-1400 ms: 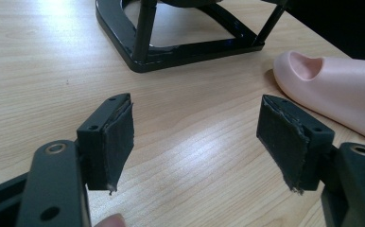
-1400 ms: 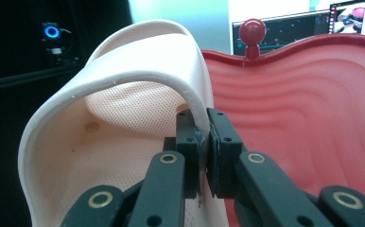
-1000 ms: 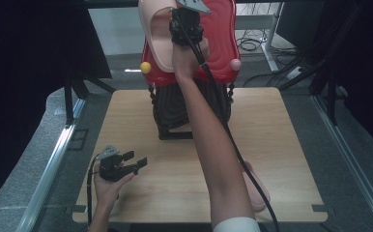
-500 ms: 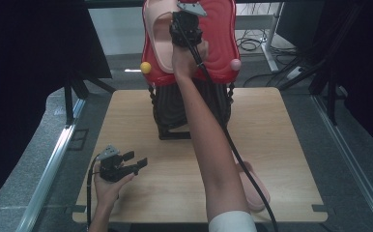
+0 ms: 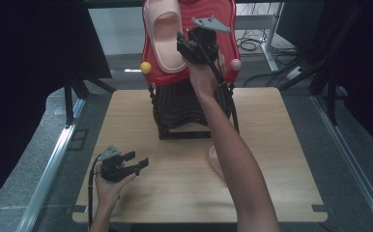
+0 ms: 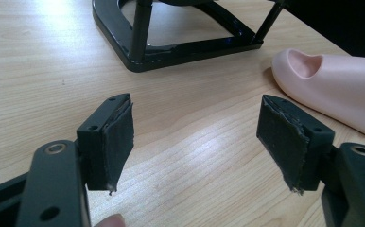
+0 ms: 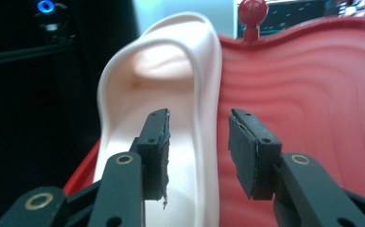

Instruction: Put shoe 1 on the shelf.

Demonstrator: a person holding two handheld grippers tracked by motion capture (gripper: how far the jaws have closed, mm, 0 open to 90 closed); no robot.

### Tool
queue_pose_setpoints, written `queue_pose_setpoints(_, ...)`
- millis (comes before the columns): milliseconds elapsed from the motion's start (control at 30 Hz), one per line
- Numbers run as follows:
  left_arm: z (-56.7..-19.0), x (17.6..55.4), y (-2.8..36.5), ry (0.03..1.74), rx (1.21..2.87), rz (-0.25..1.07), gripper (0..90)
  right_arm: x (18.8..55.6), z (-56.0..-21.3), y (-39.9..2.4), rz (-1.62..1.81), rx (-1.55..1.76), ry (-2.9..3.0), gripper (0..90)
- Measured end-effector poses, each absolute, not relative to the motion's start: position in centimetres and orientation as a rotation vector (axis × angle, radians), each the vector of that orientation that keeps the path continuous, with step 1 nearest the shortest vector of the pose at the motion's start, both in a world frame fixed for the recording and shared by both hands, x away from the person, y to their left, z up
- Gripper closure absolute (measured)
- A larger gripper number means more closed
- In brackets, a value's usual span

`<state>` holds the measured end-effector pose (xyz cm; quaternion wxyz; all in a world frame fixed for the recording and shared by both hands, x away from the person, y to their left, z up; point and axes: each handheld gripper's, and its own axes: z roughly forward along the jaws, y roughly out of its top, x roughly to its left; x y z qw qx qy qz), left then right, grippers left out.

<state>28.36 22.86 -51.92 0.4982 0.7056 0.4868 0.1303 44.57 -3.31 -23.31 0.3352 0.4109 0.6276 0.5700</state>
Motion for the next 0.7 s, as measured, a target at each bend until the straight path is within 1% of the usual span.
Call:
queue_pose_setpoints(100, -52.0, 28.4, 22.4, 1.175, 1.723, 0.313, 28.1, 43.0, -24.7, -5.0, 1.499, 1.056, 1.694, 58.9)
queue_pose_setpoints(200, -52.1, 28.5, 22.0, 1.166, 1.743, 0.314, 28.1, 42.3, -25.5, -5.9, 1.504, 1.048, 1.720, 58.9)
queue_pose_setpoints(233, -52.2, 28.5, 21.8, 1.164, 1.751, 0.313, 28.0, 41.7, -26.3, -6.9, 1.514, 1.048, 1.741, 58.9)
queue_pose_setpoints(400, -52.3, 28.5, 21.7, 1.170, 1.751, 0.315, 28.0, 40.2, -27.8, -8.6, 1.519, 1.018, 1.782, 58.9)
queue_pose_setpoints(567, -52.3, 28.5, 21.7, 1.168, 1.757, 0.321, 28.0, 37.9, -29.4, -10.6, 1.505, 0.968, 1.835, 58.8)
queue_pose_setpoints(600, -52.3, 28.5, 21.7, 1.162, 1.764, 0.321, 28.0, 37.0, -30.1, -11.5, 1.486, 0.950, 1.866, 58.8)
queue_pose_setpoints(700, -52.3, 28.5, 21.6, 1.162, 1.765, 0.320, 27.9, 36.1, -30.9, -12.5, 1.485, 0.946, 1.895, 58.8)
